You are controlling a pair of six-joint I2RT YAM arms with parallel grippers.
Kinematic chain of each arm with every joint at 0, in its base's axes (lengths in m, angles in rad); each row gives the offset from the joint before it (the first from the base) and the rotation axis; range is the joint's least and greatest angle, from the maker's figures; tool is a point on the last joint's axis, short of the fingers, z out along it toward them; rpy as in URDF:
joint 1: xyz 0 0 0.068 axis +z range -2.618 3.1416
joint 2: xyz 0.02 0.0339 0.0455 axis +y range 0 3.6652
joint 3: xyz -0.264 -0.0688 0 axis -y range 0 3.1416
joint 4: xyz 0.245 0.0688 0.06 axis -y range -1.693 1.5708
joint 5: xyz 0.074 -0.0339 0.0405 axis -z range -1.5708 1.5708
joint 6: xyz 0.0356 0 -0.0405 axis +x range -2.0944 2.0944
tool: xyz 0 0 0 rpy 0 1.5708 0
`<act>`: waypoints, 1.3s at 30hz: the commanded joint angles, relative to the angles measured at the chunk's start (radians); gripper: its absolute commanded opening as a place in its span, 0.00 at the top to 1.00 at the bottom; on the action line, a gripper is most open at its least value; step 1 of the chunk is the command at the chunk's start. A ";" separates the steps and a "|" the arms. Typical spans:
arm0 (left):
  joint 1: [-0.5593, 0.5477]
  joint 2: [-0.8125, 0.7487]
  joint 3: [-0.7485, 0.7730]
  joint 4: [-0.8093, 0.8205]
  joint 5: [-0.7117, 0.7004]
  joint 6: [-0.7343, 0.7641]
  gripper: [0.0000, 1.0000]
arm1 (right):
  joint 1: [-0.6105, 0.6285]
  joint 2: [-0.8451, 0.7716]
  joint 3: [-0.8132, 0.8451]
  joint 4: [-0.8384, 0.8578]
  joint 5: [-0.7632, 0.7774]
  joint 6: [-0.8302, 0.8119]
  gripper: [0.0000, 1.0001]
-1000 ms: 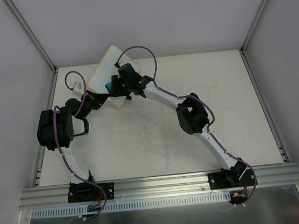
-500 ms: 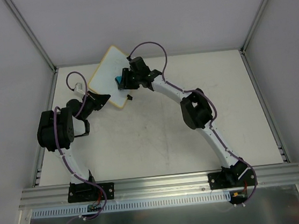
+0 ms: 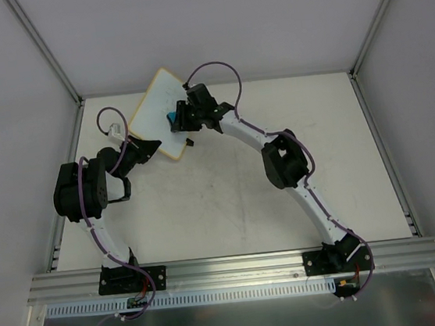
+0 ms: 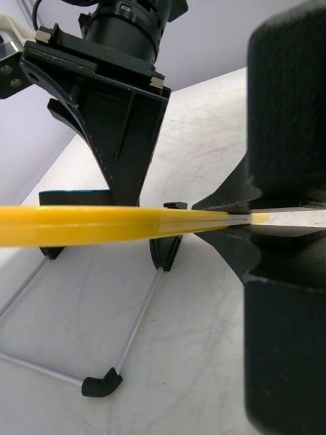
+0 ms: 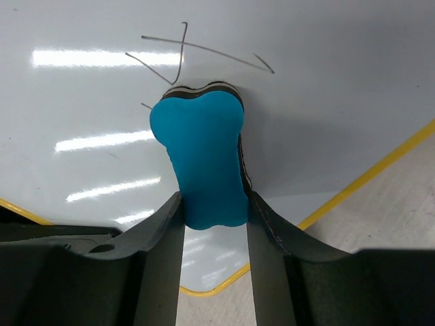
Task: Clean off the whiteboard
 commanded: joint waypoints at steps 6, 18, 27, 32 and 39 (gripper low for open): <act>-0.019 -0.026 -0.050 0.354 0.092 0.005 1.00 | 0.070 -0.014 0.041 0.002 -0.045 -0.035 1.00; -0.014 -0.067 -0.095 0.355 0.110 -0.013 1.00 | 0.127 -0.055 0.064 0.020 -0.057 -0.059 1.00; -0.007 -0.104 -0.081 0.354 0.133 -0.085 1.00 | 0.107 -0.063 0.075 0.033 -0.083 -0.043 1.00; -0.005 -0.121 -0.067 0.347 0.152 -0.134 1.00 | 0.070 -0.058 0.075 0.033 -0.111 -0.029 1.00; -0.005 -0.170 -0.073 0.281 0.155 -0.125 1.00 | 0.053 -0.055 0.076 0.031 -0.111 -0.041 1.00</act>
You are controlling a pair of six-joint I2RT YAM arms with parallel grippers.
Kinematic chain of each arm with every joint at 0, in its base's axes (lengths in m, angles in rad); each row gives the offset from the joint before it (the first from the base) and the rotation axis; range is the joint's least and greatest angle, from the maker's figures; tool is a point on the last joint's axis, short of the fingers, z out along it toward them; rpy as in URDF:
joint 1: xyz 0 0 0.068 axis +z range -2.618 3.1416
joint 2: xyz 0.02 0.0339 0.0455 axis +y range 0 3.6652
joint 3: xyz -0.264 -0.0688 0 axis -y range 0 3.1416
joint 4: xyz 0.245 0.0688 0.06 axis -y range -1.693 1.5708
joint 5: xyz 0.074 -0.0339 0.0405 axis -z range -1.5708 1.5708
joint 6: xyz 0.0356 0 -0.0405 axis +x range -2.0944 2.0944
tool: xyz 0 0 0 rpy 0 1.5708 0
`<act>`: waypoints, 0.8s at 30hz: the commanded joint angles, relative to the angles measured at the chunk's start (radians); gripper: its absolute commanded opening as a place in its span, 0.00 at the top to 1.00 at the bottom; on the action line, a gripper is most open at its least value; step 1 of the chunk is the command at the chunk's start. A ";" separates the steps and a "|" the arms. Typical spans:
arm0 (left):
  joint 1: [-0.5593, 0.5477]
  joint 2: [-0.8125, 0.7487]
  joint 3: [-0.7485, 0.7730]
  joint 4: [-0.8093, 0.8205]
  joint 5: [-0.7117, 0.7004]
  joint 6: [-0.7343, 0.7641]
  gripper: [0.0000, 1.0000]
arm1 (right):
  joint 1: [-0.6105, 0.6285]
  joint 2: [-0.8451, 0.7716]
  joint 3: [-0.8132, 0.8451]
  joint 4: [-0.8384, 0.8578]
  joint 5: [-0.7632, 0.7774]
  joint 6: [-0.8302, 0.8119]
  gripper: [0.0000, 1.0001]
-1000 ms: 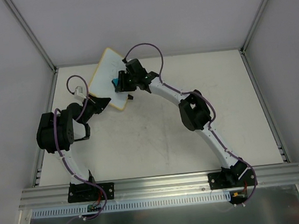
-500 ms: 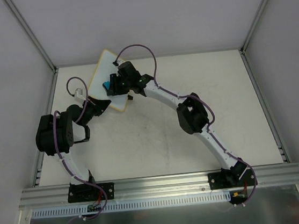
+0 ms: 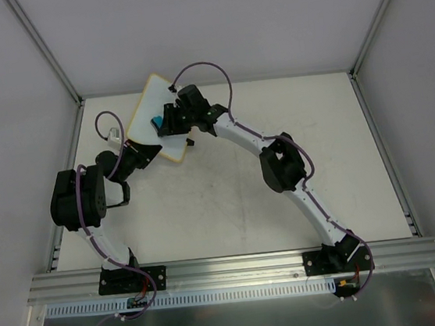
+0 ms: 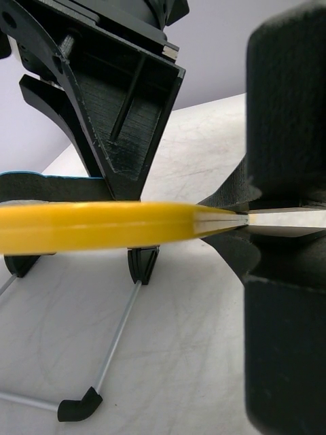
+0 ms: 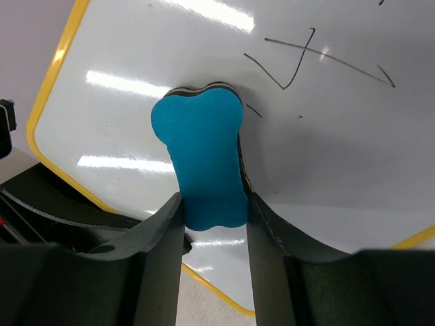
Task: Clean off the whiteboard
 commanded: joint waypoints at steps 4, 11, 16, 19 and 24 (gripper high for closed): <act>-0.006 -0.104 -0.016 0.315 0.152 -0.037 1.00 | -0.024 -0.022 0.043 0.015 0.000 0.006 1.00; -0.007 -0.130 -0.057 0.307 0.152 -0.020 1.00 | -0.066 -0.008 0.036 -0.029 0.020 -0.026 1.00; -0.009 -0.122 -0.069 0.321 0.144 -0.011 1.00 | -0.095 -0.011 0.026 -0.080 0.044 -0.061 1.00; -0.010 -0.124 -0.083 0.333 0.138 -0.004 1.00 | -0.109 -0.013 0.005 -0.089 0.048 -0.073 1.00; -0.023 -0.128 -0.094 0.336 0.135 0.012 1.00 | -0.113 -0.025 -0.018 -0.103 0.064 -0.112 1.00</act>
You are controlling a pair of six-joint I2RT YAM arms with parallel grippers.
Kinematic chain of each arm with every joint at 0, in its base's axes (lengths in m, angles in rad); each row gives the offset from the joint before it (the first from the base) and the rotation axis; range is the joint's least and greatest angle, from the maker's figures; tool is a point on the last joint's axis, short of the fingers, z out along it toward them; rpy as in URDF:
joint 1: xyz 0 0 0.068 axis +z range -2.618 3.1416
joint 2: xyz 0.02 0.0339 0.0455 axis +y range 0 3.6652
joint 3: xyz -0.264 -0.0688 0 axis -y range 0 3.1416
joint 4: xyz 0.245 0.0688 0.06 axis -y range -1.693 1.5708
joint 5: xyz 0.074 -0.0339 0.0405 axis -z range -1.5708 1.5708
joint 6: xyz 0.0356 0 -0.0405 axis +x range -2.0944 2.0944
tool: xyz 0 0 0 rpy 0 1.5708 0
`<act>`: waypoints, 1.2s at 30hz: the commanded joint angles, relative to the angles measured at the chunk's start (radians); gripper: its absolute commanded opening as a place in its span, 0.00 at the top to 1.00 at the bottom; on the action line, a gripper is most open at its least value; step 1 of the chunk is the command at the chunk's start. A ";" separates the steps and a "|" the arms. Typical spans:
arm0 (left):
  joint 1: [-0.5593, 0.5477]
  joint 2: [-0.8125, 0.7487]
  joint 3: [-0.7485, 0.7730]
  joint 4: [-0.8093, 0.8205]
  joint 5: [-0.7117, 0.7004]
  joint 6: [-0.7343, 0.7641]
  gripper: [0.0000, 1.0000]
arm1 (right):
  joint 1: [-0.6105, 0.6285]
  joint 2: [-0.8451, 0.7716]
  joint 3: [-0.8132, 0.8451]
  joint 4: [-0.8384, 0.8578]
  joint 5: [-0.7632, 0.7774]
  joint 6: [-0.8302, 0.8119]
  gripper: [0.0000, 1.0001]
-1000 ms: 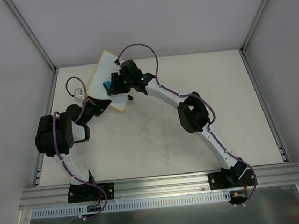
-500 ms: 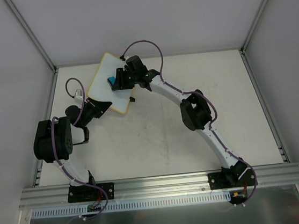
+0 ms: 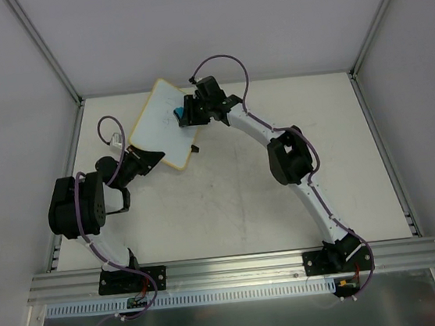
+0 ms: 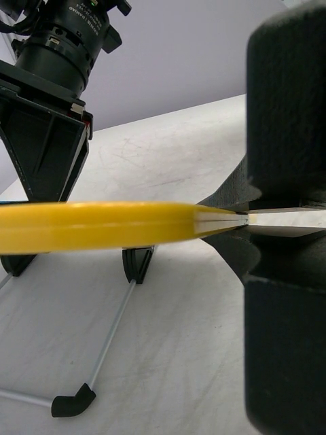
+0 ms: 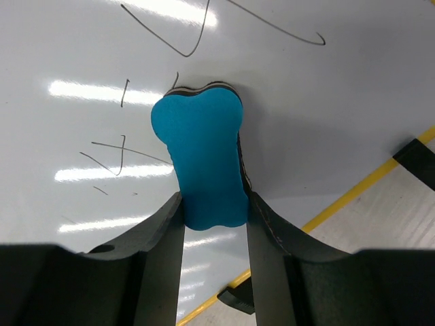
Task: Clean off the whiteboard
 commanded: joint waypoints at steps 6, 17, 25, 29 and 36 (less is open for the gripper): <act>-0.038 -0.047 -0.010 0.355 0.073 0.017 1.00 | 0.042 -0.065 -0.009 -0.074 0.043 -0.106 1.00; -0.074 -0.048 -0.013 0.323 0.056 0.057 1.00 | 0.138 -0.101 0.011 -0.117 -0.125 -0.142 1.00; -0.080 -0.050 -0.016 0.319 0.050 0.067 1.00 | 0.160 -0.116 0.023 -0.195 -0.211 -0.227 1.00; -0.080 -0.056 -0.019 0.319 0.048 0.067 1.00 | 0.152 -0.107 0.020 -0.218 -0.138 -0.260 1.00; -0.080 -0.089 -0.036 0.300 0.051 0.076 1.00 | 0.079 -0.055 0.052 -0.227 -0.075 -0.205 1.00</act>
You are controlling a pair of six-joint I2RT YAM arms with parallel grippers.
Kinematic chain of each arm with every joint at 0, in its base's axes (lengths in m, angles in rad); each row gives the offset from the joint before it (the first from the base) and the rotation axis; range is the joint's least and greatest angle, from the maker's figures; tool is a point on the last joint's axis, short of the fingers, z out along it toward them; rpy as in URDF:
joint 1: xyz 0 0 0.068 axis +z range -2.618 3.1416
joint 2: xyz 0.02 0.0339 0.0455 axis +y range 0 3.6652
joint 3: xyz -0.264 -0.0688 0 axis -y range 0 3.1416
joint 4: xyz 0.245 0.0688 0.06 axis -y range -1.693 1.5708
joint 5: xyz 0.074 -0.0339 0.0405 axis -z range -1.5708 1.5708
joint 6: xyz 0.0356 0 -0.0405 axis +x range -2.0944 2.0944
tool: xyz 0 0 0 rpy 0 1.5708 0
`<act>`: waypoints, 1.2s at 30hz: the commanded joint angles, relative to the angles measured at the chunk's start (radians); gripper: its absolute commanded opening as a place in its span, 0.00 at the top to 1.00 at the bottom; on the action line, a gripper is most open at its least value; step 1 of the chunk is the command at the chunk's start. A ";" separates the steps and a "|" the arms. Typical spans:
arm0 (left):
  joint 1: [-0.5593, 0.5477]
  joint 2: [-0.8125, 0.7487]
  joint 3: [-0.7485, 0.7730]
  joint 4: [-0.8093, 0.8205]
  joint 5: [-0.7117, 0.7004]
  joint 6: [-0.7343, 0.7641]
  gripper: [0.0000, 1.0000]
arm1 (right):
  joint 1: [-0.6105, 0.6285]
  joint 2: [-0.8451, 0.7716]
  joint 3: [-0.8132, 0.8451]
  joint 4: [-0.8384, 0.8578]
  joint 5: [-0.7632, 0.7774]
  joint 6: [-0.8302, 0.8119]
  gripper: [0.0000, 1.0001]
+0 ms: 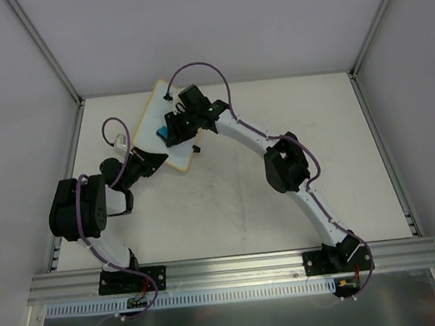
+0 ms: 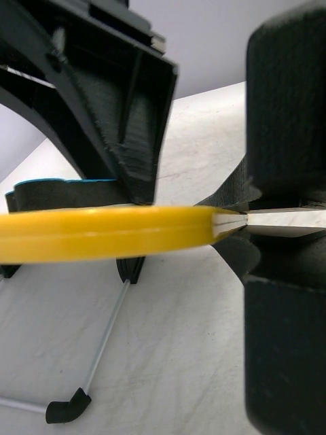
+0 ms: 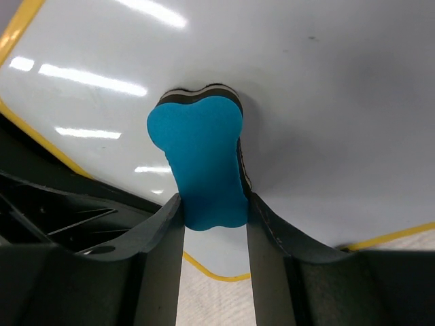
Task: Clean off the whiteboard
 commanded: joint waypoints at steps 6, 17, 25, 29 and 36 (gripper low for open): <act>-0.033 -0.085 -0.017 0.291 0.110 0.037 1.00 | -0.126 0.030 0.056 -0.069 0.051 0.033 1.00; -0.033 -0.088 -0.026 0.286 0.107 0.042 1.00 | -0.181 0.073 0.048 -0.098 0.041 0.052 1.00; -0.064 -0.058 -0.017 0.288 0.110 0.048 1.00 | -0.129 0.014 0.041 -0.095 0.052 0.030 1.00; -0.070 -0.041 -0.012 0.292 0.108 0.051 1.00 | -0.067 -0.026 0.030 -0.102 0.048 0.015 1.00; -0.072 -0.035 -0.015 0.295 0.111 0.051 1.00 | 0.029 -0.065 0.019 -0.101 0.015 -0.010 1.00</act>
